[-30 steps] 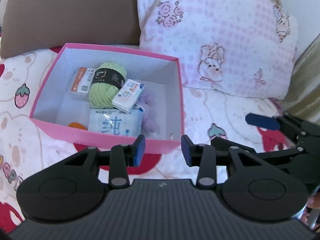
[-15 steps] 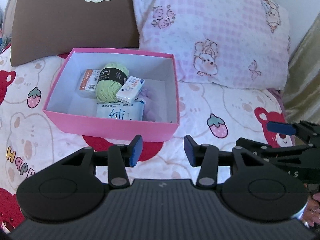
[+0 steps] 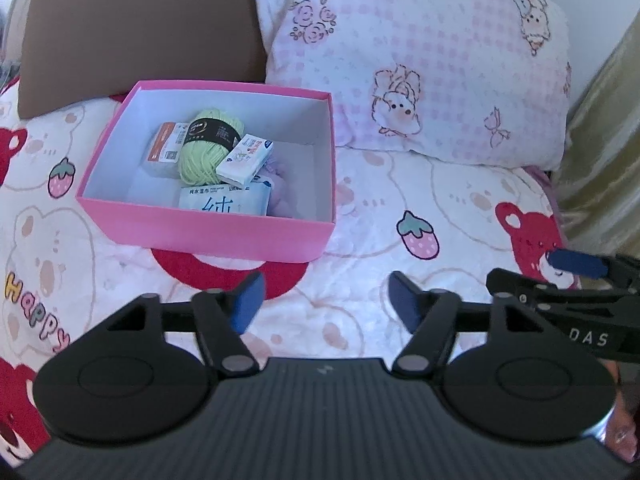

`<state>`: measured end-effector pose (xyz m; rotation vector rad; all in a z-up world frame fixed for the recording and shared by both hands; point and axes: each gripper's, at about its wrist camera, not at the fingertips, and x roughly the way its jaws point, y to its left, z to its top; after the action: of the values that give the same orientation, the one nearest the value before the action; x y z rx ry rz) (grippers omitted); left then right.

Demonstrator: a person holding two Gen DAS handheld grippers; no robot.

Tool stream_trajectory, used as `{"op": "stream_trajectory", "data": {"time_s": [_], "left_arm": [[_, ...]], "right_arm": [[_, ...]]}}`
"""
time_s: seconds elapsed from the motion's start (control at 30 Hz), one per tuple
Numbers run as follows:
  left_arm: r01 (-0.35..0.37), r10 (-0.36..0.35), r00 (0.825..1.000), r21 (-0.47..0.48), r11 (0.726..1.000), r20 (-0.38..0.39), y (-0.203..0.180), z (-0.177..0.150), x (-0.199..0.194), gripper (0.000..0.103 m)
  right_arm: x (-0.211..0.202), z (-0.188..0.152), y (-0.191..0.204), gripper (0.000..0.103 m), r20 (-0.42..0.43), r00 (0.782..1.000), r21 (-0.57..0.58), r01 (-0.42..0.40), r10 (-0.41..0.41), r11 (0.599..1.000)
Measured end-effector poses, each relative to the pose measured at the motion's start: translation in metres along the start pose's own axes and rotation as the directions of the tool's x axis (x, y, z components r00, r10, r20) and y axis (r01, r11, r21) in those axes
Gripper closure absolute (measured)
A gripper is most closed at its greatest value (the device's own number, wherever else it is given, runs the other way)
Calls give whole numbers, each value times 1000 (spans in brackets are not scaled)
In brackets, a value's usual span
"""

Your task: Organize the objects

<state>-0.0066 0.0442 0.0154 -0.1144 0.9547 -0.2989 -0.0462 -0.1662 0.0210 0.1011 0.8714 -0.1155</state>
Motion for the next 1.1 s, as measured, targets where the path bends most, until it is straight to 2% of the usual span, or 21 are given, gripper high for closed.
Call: {"op": "stream_trajectory", "data": {"time_s": [0.03,0.17,0.23,0.43,0.77,1.1], "left_arm": [[-4,4,1000,-11,1000,1,0,-1,-1,20],[-39,39,999,1,999,-3,-3,-4,-4,9],[-61,61,998,16,998,-14,-7,-5,-4,0],[-136,140,988,71,988,-64,-16,-6,4,0],[-165,169,975,43,985,-141,-11,-8,22,0],[-170,179,972,71,983,-154,-15,-7,22,0]], "right_arm": [[-1,0,-1,12,-2,1000,3,4,-4,1000],[-7,-2,-2,12,-6,1000,4,10,-10,1000],[-9,-3,-2,12,-1,1000,4,26,-26,1000],[-16,-3,-7,12,11,999,26,52,-52,998],[-14,-3,-13,12,-15,997,40,71,-71,997],[-10,-4,-15,12,-43,995,58,87,-85,995]]}}
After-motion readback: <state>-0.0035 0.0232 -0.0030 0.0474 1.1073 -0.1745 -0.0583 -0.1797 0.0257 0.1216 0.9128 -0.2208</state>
